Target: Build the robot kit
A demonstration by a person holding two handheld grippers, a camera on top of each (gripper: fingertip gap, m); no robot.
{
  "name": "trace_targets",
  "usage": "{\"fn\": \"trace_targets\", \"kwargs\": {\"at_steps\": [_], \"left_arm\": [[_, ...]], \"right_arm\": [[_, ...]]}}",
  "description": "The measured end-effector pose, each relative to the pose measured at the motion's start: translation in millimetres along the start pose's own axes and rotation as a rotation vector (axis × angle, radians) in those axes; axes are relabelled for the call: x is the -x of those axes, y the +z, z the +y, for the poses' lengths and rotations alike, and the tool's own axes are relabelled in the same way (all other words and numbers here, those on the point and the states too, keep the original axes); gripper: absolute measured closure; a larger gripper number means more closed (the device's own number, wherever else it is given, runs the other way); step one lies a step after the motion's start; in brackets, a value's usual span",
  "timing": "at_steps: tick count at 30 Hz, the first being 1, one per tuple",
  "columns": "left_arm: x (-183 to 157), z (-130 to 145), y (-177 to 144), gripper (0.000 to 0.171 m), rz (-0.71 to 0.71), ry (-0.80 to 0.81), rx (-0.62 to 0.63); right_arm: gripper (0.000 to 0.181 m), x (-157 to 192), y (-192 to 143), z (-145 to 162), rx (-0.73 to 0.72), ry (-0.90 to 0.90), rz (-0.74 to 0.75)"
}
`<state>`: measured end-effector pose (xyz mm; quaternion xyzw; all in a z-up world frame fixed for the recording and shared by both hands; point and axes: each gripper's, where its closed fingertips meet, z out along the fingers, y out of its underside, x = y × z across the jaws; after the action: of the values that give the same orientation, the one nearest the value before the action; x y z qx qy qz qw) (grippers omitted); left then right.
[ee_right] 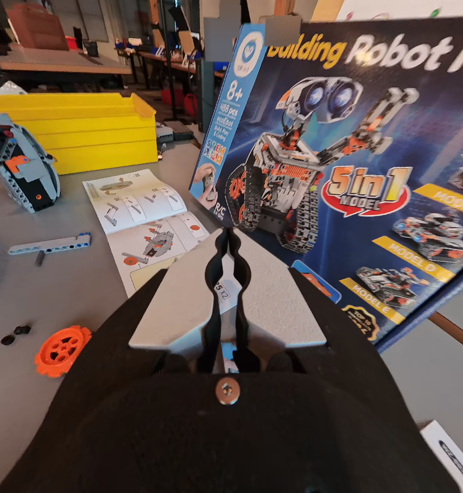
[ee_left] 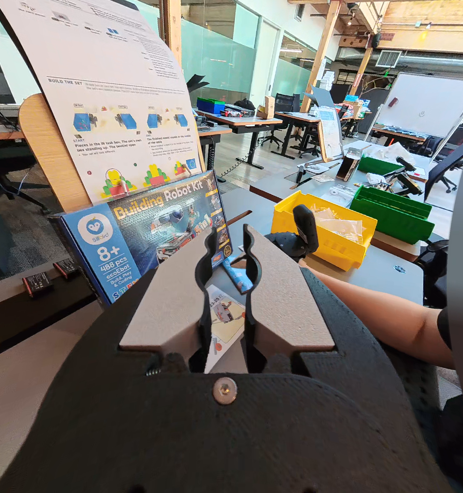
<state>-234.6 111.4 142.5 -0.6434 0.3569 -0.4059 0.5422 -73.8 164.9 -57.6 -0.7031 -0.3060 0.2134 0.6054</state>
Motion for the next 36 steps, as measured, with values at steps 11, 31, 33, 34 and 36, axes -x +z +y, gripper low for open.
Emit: {"fn": "trace_targets", "kwargs": {"at_steps": [11,31,33,34,36], "left_arm": [[-12,31,20,0.158,-0.058,0.093,0.195],[-20,249,-15,0.134,-0.480,0.165,0.691],[-17,256,-25,0.142,-0.511,0.235,0.716],[-16,261,-30,0.144,-0.529,0.269,0.740],[-9,271,-39,0.149,-0.574,0.308,0.793]], "right_arm": [[0.181,50,36,40,0.190,-0.095,-0.154],[0.161,4,-9,-20,0.003,0.050,-0.076],[0.161,3,-12,-25,-0.019,0.068,-0.076],[0.162,2,-13,-26,-0.021,0.070,-0.074],[0.161,1,-14,-25,-0.014,0.060,-0.065]]}}
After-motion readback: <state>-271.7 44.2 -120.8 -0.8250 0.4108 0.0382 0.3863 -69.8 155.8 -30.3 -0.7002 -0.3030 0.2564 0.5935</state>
